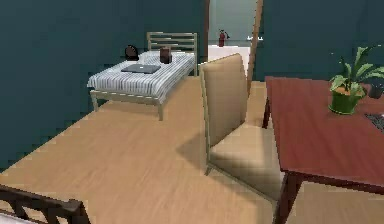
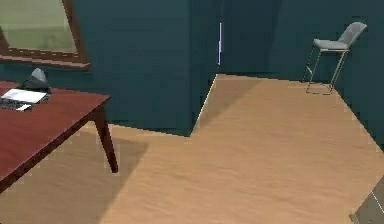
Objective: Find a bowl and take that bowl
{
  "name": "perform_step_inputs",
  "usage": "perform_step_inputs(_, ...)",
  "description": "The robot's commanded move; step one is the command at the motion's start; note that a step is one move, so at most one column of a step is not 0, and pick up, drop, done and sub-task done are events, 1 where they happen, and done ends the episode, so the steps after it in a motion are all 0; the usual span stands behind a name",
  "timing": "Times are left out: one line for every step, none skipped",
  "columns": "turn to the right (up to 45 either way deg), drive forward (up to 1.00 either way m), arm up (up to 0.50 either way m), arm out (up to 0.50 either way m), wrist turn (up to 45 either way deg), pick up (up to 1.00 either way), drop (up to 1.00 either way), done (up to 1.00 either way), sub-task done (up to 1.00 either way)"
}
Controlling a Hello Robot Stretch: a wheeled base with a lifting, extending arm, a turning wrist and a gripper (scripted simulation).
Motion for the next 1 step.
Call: perform_step_inputs(-9.0,0.0,0.0,0.0,0.0,0.0,0.0,0.0,0.0)
